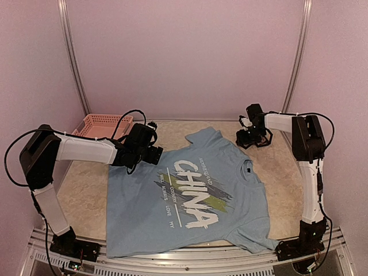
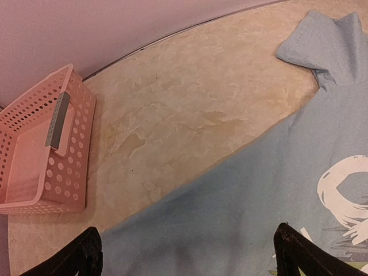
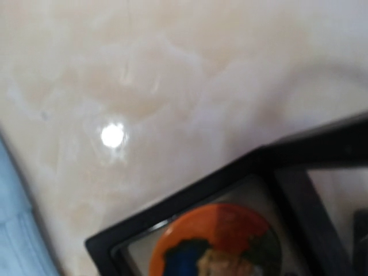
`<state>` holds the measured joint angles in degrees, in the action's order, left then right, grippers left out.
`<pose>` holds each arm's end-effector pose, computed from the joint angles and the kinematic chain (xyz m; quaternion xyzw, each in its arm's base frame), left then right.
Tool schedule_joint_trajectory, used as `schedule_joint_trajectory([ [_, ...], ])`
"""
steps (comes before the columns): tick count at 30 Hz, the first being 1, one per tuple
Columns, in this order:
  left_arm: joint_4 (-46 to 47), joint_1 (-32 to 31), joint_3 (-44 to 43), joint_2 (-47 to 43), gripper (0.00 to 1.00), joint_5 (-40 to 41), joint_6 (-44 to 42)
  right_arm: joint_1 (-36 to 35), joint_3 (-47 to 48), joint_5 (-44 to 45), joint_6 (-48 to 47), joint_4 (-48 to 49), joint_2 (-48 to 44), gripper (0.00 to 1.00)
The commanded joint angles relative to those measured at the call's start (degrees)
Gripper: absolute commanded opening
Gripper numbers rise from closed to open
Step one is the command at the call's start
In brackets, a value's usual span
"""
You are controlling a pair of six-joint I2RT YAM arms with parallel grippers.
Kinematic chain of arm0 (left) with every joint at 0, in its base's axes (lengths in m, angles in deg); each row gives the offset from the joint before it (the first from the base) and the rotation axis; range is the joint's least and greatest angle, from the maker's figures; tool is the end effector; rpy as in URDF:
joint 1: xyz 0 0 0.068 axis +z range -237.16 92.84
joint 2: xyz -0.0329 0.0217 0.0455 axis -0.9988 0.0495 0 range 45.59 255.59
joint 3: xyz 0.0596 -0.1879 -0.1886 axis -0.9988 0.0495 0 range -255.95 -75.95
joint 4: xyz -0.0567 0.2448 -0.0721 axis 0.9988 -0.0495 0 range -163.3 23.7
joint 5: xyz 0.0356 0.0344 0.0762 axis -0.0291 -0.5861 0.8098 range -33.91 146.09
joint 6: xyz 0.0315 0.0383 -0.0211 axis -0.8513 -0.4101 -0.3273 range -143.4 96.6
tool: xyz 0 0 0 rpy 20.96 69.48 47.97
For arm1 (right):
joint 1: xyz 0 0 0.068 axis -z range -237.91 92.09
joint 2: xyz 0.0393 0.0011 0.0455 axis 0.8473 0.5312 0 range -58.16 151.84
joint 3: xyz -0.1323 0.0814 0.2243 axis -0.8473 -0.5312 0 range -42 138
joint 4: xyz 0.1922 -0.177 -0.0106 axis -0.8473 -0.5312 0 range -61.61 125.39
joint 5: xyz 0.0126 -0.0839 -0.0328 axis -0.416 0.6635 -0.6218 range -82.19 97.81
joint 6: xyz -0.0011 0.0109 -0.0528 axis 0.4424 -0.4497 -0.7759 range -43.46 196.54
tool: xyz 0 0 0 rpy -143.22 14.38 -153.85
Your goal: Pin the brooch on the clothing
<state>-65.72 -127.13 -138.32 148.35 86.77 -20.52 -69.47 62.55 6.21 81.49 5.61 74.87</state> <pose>0.3061 -0.2328 0.1909 0.1714 0.8637 0.0737 0.4681 0.4914 0.1015 0.1491 -0.0592 0.9600 0.0525 0.2686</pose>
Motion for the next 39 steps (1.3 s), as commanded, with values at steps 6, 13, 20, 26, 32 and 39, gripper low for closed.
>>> schedule_joint_trajectory([
  [6, -0.41, -0.29, 0.63, 0.55, 0.99, 0.27, -0.58, 0.49, 2.5, 1.15, -1.22, 1.32, 2.42, 0.71],
  [13, -0.4, -0.27, 0.45, 0.77, 0.99, 0.26, -0.59, 0.43, 1.56, 2.54, -2.35, 4.88, -0.64, 0.75],
  [20, -0.4, -0.22, 0.54, 1.2, 0.99, 0.18, -0.69, 0.39, 6.07, 4.71, -2.33, 3.0, 2.83, 0.76],
  [26, -0.4, -0.18, 0.62, 1.63, 0.99, 0.18, -0.66, 0.41, 9.42, 4.03, -2.44, 1.04, 5.48, 0.77],
  [32, -0.4, -0.1, 0.85, 1.8, 0.99, -0.07, -0.55, 0.43, 8.48, 2.64, -2.64, -0.01, 6.6, 0.74],
  [39, -0.4, -0.03, 0.8, 1.92, 0.99, -0.27, -0.64, 0.61, 9.36, 1.69, -2.39, -1.52, 8.91, 0.67],
])
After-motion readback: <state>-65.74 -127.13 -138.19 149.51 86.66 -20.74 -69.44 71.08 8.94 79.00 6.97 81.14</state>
